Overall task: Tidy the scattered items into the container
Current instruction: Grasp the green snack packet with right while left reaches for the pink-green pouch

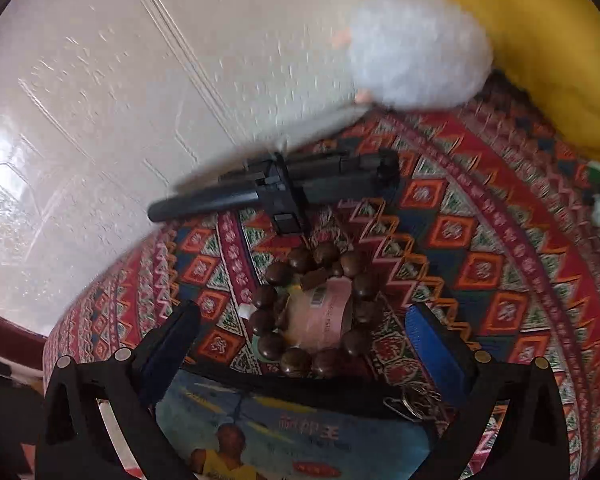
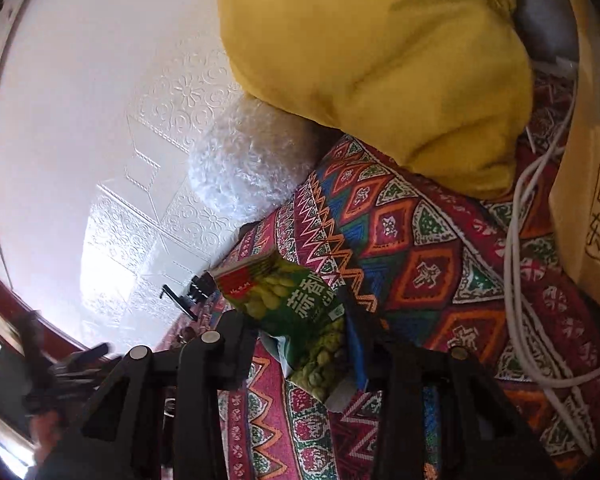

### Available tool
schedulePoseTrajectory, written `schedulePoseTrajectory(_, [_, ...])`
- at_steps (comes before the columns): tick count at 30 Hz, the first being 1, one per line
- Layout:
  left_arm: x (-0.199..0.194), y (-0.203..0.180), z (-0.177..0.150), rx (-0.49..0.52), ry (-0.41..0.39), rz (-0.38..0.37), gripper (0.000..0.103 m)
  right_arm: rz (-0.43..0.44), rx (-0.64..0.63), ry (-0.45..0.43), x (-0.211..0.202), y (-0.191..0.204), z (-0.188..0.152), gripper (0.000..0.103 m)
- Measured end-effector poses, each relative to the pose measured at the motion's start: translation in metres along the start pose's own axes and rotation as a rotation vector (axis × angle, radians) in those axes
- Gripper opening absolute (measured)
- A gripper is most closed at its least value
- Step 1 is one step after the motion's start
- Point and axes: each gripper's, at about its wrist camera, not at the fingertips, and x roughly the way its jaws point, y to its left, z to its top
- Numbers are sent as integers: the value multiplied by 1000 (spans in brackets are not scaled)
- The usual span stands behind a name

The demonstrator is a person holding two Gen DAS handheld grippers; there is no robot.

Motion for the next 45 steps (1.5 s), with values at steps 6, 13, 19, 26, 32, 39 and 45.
schedulePoseTrajectory(6, [60,18,-6,-60,134,-144,103,95,120,2,3,-32,1,36])
schedulePoseTrajectory(13, [43,36,-18,-214,141,-342,53,62,97,-7,4,-39,-6,36])
schedulePoseTrajectory(19, [-24,-34,-43,-44,113,-518,0,73,104,-19,-8,-44,-12,36])
schedulePoseTrajectory(26, [-116,-82,-116,86,37,-678,0,94,122,-22,-18,-55,-17,36])
schedulePoseTrajectory(32, [-144,-56,-155,-15,20,-588,1,109,135,-21,-33,-53,-16,36])
schedulePoseTrajectory(39, [-101,-32,-39,-123,-135,-314,90,97,116,-13,-29,-45,-14,36])
schedulePoseTrajectory(45, [-21,-77,19,12,31,-279,87,95,114,9,-18,-33,-7,36])
